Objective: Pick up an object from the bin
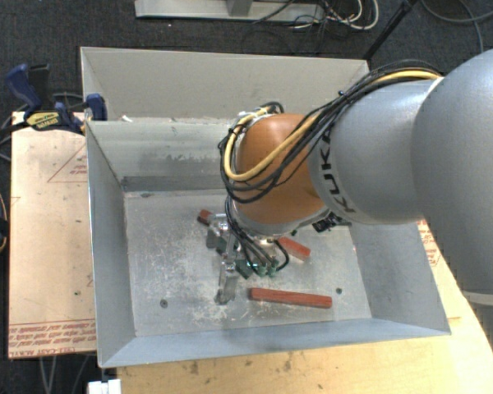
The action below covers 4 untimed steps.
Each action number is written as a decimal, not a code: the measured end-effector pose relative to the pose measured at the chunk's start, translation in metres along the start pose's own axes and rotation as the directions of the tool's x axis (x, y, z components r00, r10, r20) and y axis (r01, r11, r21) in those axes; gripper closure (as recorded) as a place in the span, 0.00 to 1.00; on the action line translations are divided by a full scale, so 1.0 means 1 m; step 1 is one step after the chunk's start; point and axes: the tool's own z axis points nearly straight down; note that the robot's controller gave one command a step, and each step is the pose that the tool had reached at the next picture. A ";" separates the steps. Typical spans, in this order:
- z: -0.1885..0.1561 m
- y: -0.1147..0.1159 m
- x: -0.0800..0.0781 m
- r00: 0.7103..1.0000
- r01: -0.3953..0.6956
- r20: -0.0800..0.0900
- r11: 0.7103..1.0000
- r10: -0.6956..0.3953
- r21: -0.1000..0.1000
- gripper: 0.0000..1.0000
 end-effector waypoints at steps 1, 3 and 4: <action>-0.004 -0.001 -0.002 1.000 -0.003 0.007 1.000 0.003 -0.001 0.00; 0.045 -0.049 -0.033 0.976 -0.216 0.006 0.976 0.216 -0.001 0.00; 0.028 -0.051 -0.037 0.979 -0.205 0.010 0.979 0.205 -0.003 0.00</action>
Offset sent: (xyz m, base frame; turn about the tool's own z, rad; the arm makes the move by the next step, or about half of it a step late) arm 0.0408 -0.0566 -0.0590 0.2642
